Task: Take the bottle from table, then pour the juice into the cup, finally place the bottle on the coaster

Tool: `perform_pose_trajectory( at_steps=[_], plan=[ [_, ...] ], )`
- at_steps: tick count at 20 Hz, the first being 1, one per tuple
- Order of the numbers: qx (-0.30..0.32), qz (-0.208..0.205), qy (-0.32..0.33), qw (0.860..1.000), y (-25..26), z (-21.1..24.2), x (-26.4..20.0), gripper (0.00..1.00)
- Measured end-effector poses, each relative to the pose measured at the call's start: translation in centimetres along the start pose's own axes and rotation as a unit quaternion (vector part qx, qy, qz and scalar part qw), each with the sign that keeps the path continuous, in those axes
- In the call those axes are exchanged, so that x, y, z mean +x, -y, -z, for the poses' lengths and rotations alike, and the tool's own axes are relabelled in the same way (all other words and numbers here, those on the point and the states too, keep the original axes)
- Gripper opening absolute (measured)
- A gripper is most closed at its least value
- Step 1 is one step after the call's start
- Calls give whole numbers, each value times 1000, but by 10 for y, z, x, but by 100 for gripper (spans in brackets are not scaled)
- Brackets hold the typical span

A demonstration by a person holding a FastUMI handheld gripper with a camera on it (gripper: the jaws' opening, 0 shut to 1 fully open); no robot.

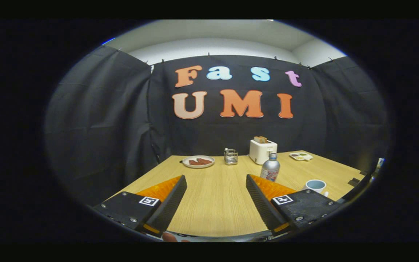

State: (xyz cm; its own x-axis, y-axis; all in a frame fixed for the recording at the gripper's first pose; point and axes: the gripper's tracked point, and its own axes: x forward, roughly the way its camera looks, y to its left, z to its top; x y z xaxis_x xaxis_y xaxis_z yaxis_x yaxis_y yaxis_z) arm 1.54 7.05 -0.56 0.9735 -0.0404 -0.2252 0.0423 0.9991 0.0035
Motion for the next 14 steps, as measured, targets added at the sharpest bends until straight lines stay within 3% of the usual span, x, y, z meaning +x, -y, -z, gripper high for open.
perform_pose_trajectory(
  at_steps=[3, 14],
  plan=[
    [-6, -36, 14, 999, -19, 1, -11, 97],
    [-16, -16, 19, 1000, -9, 3, -6, 97]
  ],
)
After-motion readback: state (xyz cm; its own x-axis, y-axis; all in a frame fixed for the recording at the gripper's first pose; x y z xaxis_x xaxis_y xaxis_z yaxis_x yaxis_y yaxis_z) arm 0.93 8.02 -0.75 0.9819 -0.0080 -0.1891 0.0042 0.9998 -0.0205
